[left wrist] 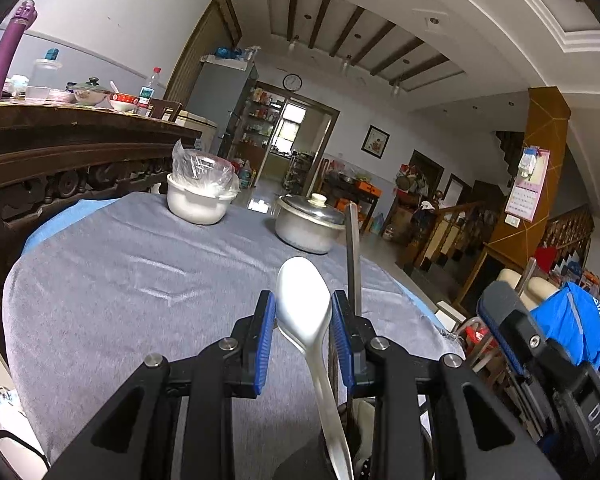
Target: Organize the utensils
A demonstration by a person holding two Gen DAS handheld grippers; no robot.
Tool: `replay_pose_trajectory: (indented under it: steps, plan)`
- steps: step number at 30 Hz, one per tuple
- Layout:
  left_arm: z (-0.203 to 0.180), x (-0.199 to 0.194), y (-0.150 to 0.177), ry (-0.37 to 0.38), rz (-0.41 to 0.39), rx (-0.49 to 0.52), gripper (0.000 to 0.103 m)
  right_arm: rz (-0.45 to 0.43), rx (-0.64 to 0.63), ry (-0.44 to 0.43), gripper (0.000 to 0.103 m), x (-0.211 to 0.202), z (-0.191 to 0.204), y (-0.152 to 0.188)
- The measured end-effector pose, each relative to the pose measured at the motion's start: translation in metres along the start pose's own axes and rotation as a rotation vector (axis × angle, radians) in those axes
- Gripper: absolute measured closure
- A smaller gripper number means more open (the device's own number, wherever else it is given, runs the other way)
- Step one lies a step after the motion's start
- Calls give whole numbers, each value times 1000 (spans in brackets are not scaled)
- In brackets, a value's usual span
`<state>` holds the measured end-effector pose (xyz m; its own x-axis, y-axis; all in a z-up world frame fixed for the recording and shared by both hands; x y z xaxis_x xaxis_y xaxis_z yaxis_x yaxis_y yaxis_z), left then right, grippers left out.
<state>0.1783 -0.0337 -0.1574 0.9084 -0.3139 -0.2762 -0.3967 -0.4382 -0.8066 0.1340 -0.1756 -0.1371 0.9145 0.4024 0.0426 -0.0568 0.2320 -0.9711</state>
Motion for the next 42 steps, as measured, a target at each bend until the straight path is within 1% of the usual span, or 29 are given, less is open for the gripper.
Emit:
replay_pose_trajectory:
  steps: [5, 13, 17, 20, 21, 22, 23, 24, 25, 26, 29, 30, 31, 32, 33, 35, 36, 38, 39, 42]
  plan:
    - [-1, -1, 0, 7, 9, 0, 73, -33, 0, 5, 93, -7, -2, -13]
    - [-15, -8, 7, 61, 37, 38, 73, -102, 7, 25, 92, -23, -8, -41]
    - [-18, -12, 6, 59, 39, 55, 65, -113, 14, 50, 83, -29, -15, -49]
    - [-17, -21, -3, 52, 22, 56, 64, -112, 12, 73, 82, -35, -21, -52]
    - [-16, -24, -6, 45, 16, 61, 62, -112, 9, 84, 81, -37, -24, -54]
    - [-16, -26, -9, 37, 12, 68, 54, -111, 6, 99, 78, -39, -26, -55]
    - [-15, -31, -14, 31, 2, 76, 47, -109, 4, 111, 71, -42, -29, -56]
    - [-14, -34, -17, 25, -7, 79, 44, -104, 1, 128, 64, -43, -31, -57]
    - [-14, -38, -22, 14, -22, 86, 40, -98, 0, 146, 60, -45, -34, -58]
    - [-14, -42, -25, 5, -34, 96, 39, -96, 1, 155, 54, -46, -35, -59]
    - [-18, -46, -31, -9, -42, 129, 34, -88, -1, 189, 50, -49, -38, -64]
    - [-19, -47, -31, -18, -39, 142, 32, -79, -7, 210, 46, -51, -40, -65]
    - [-20, -47, -31, -23, -34, 150, 28, -67, -16, 229, 44, -51, -40, -66]
    - [-20, -47, -30, -31, -20, 158, 25, -56, -22, 243, 38, -51, -41, -67]
    - [-20, -45, -30, -38, -10, 161, 24, -35, -30, 263, 32, -50, -42, -68]
    - [-19, -44, -28, -53, 13, 158, 24, 19, -39, 301, 26, -48, -44, -68]
    - [-17, -42, -27, -60, 31, 151, 24, 46, -35, 319, 25, -49, -47, -68]
    - [-13, -41, -27, -80, 52, 145, 24, 59, -24, 346, 25, -52, -51, -70]
    - [-10, -40, -27, -89, 60, 142, 24, 70, -25, 377, 23, -54, -54, -71]
    - [-3, -39, -28, -118, 79, 128, 24, 114, -36, 448, 21, -58, -61, -73]
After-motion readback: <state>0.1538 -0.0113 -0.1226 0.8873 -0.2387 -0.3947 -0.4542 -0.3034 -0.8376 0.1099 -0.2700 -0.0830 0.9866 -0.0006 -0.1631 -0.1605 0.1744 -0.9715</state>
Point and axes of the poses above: each gripper's, at about its wrist camera, not at the fingertips, and x roughly the way its jaws point, z to its left, y to its underside, the point moved 8 cm from there along x, roughly the way its jaws point, and after that the axes turned 9 degrees about -x, right-handed, at the moved point
